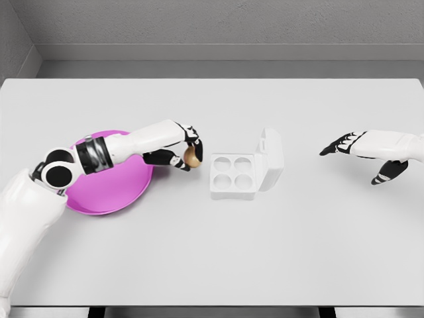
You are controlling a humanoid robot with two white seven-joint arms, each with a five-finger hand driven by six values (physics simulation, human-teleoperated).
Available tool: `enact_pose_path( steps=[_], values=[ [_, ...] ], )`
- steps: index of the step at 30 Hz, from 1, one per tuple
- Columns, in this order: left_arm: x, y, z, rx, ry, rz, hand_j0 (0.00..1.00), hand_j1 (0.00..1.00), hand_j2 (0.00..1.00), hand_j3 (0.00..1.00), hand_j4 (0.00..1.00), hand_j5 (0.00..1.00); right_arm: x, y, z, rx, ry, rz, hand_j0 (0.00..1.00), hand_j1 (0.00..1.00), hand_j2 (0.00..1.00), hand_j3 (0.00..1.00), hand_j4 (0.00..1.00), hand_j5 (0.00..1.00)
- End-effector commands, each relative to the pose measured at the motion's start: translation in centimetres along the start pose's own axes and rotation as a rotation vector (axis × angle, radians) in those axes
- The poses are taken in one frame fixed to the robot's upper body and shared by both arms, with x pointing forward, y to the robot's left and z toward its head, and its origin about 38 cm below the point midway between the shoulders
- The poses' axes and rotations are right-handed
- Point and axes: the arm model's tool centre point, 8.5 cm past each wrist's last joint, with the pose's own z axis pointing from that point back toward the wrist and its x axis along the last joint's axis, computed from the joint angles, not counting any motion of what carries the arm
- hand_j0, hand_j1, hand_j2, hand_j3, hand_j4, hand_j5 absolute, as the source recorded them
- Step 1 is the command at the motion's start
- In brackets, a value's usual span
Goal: Pack egg into the box and close the box lid
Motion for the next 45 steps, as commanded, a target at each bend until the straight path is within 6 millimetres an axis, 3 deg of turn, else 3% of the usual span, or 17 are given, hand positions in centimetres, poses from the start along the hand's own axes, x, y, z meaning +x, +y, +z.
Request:
enact_pose_path(
  steps=[1, 29, 45],
  values=[
    [0.2, 0.0, -0.3, 0.009, -0.01, 0.009, 0.37, 0.37, 0.37, 0.37, 0.37, 0.37, 0.0, -0.1, 0.1, -0.004, 0.0, -0.006, 1.0, 1.0, 1.0, 1.0, 1.0, 1.0],
    [2.1, 0.2, -1.1, 0.01, -0.069, -0.014, 0.37, 0.37, 0.37, 0.37, 0.37, 0.37, -0.1, 0.3, 0.3, 0.011, 0.006, -0.005, 1.0, 1.0, 1.0, 1.0, 1.0, 1.0],
    [4.3, -0.9, -4.1, 0.004, -0.149, -0.002, 0.37, 0.37, 0.37, 0.37, 0.37, 0.37, -0.2, 0.2, 0.4, 0.009, 0.007, -0.005, 1.0, 1.0, 1.0, 1.0, 1.0, 1.0]
  ],
)
